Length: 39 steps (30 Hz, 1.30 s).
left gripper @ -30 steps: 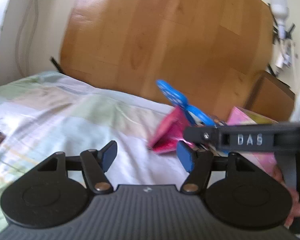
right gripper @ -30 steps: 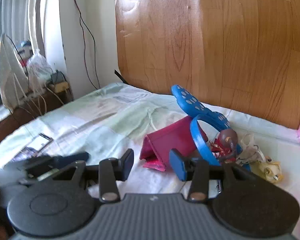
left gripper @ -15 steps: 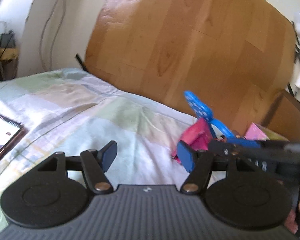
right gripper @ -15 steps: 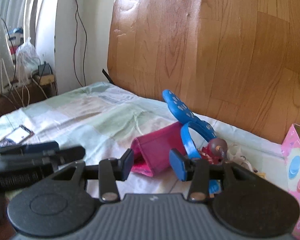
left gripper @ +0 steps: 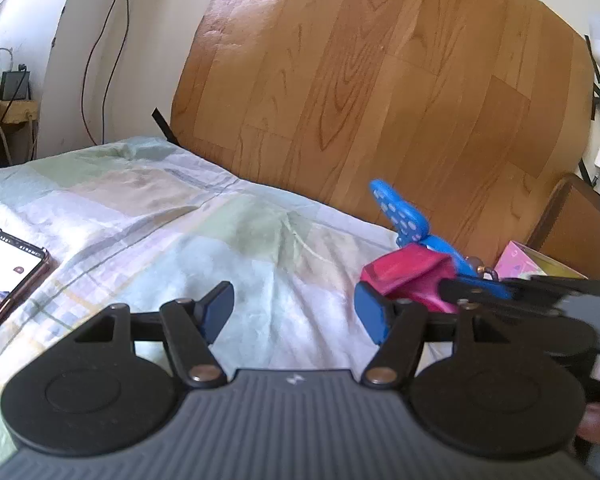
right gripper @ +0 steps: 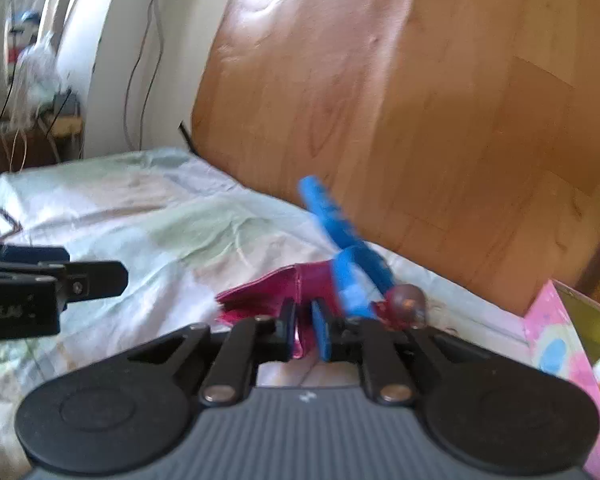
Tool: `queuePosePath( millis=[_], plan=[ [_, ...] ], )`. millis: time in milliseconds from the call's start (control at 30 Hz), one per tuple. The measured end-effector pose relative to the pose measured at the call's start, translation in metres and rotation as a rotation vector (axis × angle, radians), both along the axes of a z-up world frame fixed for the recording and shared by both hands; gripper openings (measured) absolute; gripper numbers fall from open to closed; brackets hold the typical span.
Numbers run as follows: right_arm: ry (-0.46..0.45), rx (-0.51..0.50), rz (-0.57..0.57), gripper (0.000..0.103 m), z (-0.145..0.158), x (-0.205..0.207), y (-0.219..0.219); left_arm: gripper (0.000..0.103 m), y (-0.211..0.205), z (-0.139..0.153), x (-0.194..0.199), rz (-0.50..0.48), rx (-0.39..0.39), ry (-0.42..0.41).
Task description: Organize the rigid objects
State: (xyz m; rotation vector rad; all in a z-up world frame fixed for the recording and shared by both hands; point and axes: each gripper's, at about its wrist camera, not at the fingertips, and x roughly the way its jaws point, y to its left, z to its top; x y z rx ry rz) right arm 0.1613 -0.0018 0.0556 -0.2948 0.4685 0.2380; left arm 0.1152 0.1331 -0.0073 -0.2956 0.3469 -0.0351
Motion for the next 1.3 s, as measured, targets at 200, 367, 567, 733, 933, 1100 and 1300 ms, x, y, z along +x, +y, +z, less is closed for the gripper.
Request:
queuePosePath(
  millis=[200,367,567,733,933,1100,1300],
  plan=[
    [-0.001,0.137,0.083,0.009,0.021,-0.046,-0.031,0.069,0.001,0.000,0.001,0.000,-0.003,0.004],
    [0.053,0.253,0.085,0.010,0.027,-0.090,-0.077,0.069,0.003,-0.001,0.001,-0.006,-0.014,0.014],
    [0.084,0.260,-0.200,0.020,0.014,-0.108,-0.138,0.070,-0.001,-0.001,0.000,-0.015,0.002,0.017],
    [0.142,0.375,-0.282,0.026,0.000,-0.111,-0.165,0.070,-0.004,-0.002,-0.001,-0.017,0.021,0.017],
    [0.205,0.456,-0.322,0.026,-0.020,-0.111,-0.176,0.073,-0.008,-0.001,-0.001,-0.026,0.042,0.016],
    [0.189,0.454,-0.319,0.028,-0.023,-0.113,-0.174,0.074,-0.009,-0.001,-0.001,-0.032,0.050,0.017],
    [0.187,0.427,-0.317,0.030,-0.023,-0.112,-0.169,0.077,-0.009,-0.001,-0.002,-0.029,0.050,0.016]
  ],
)
